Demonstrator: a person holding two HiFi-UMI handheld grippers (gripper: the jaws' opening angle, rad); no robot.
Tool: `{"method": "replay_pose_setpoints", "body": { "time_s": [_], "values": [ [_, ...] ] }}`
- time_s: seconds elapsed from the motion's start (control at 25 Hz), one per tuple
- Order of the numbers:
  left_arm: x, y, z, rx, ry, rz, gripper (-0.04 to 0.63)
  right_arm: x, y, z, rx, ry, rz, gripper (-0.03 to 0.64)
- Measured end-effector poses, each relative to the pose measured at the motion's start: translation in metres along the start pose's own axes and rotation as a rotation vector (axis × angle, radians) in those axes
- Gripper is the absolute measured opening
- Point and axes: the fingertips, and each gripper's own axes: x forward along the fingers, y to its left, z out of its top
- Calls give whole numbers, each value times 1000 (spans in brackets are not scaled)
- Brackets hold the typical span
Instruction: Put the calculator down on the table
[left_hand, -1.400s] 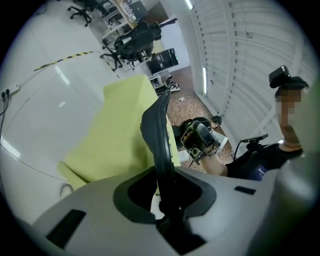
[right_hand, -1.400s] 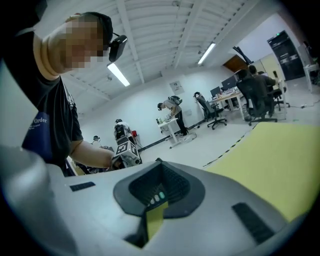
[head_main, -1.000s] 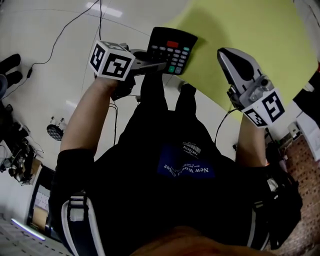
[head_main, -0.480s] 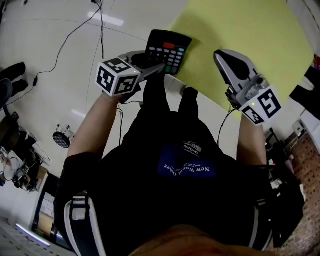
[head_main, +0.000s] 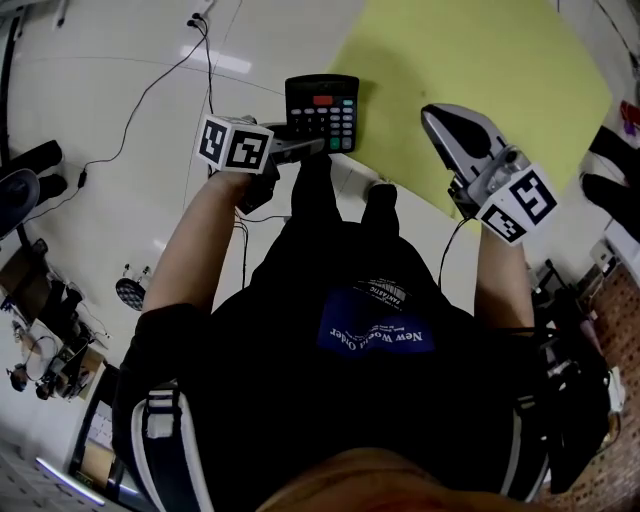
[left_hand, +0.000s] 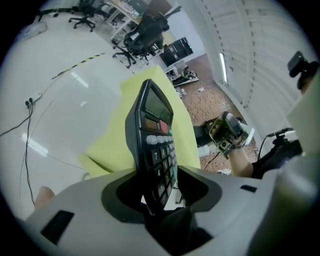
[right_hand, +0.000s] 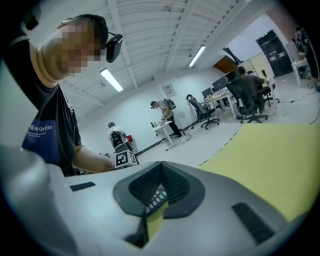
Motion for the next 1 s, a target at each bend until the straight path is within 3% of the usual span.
{"method": "replay_pose_setpoints", "body": {
  "time_s": [0.12, 0.2, 0.28, 0.4, 0.48, 0.56, 0.64, 0.8, 0.92, 1.0],
  "values": [
    [7, 6, -6, -75, 14, 22, 188, -3, -3, -4, 40, 3, -16, -12],
    [10, 0, -17, -76, 58, 83, 204, -17, 0, -4, 75, 6, -42, -12],
    [6, -4, -24, 2, 98, 213, 212, -33, 9, 3, 83, 9, -64, -12],
    [1, 6, -33, 188, 169, 409, 238, -45, 21, 9, 61, 26, -88, -12],
    [2, 10, -35, 209, 185, 437, 242, -50, 27, 13, 55, 29, -95, -12],
    [3, 10, -34, 161, 216, 403, 242, -55, 30, 19, 47, 16, -97, -12],
    [1, 9, -35, 164, 293, 402, 242, -64, 33, 26, 37, 0, -102, -12],
    [-11, 21, -36, 361, 441, 606, 254, -83, 39, 27, 27, 13, -123, -12],
    [-14, 21, -29, 460, 478, 686, 261, -93, 42, 28, 18, 33, -132, -12],
    [-16, 30, -30, 568, 564, 745, 261, -98, 44, 30, 25, 37, -127, -12]
  ]
}}
